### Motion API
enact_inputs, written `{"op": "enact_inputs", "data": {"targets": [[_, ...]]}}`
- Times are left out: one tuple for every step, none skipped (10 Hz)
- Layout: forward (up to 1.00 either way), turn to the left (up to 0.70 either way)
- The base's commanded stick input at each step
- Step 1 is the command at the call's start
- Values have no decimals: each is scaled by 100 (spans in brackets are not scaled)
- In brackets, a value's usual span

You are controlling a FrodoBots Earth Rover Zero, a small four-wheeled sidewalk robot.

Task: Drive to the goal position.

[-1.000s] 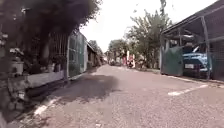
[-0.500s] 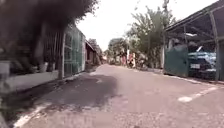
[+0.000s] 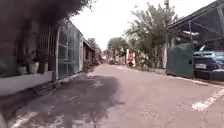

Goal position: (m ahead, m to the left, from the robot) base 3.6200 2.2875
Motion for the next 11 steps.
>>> {"op": "enact_inputs", "data": {"targets": [[70,0],[70,0],[70,0],[70,0],[70,0],[70,0],[70,0],[70,0],[70,0],[70,0],[70,0]]}}
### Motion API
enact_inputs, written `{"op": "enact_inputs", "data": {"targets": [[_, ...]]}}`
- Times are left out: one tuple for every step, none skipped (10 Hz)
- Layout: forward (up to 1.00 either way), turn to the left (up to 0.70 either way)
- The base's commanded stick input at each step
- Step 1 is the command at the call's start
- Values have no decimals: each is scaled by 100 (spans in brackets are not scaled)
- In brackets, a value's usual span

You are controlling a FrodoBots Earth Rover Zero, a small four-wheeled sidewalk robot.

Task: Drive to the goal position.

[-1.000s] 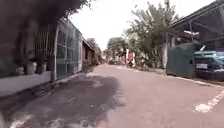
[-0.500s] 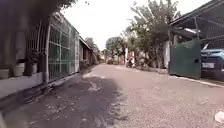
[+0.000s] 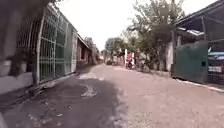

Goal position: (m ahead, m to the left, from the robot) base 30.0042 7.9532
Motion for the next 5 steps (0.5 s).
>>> {"op": "enact_inputs", "data": {"targets": [[70,0],[70,0],[70,0],[70,0],[70,0]]}}
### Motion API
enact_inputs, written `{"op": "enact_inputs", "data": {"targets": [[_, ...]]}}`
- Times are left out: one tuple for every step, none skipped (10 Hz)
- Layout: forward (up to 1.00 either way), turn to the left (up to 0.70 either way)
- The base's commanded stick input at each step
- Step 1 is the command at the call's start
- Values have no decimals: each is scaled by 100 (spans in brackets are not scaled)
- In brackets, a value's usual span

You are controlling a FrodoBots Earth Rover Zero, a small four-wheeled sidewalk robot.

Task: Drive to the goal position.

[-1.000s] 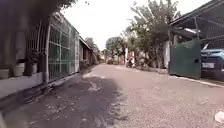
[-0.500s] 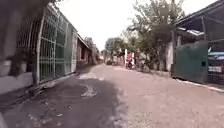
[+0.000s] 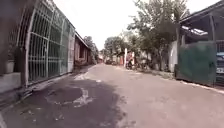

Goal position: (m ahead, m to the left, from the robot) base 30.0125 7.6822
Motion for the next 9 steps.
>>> {"op": "enact_inputs", "data": {"targets": [[70,0],[70,0],[70,0],[70,0],[70,0],[70,0],[70,0],[70,0],[70,0]]}}
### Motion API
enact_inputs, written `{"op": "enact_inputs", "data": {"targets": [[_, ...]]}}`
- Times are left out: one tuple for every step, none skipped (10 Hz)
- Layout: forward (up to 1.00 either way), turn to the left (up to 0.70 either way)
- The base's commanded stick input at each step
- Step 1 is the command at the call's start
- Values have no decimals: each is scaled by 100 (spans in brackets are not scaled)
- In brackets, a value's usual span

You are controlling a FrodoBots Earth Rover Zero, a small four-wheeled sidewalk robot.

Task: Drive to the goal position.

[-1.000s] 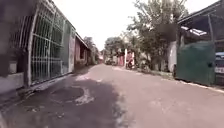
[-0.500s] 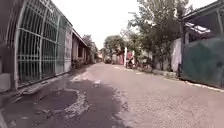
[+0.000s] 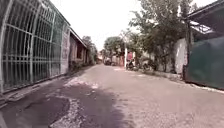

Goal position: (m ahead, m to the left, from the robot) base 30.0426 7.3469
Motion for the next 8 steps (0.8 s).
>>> {"op": "enact_inputs", "data": {"targets": [[70,0],[70,1],[70,2],[70,2],[70,1],[70,0],[70,0],[70,1]]}}
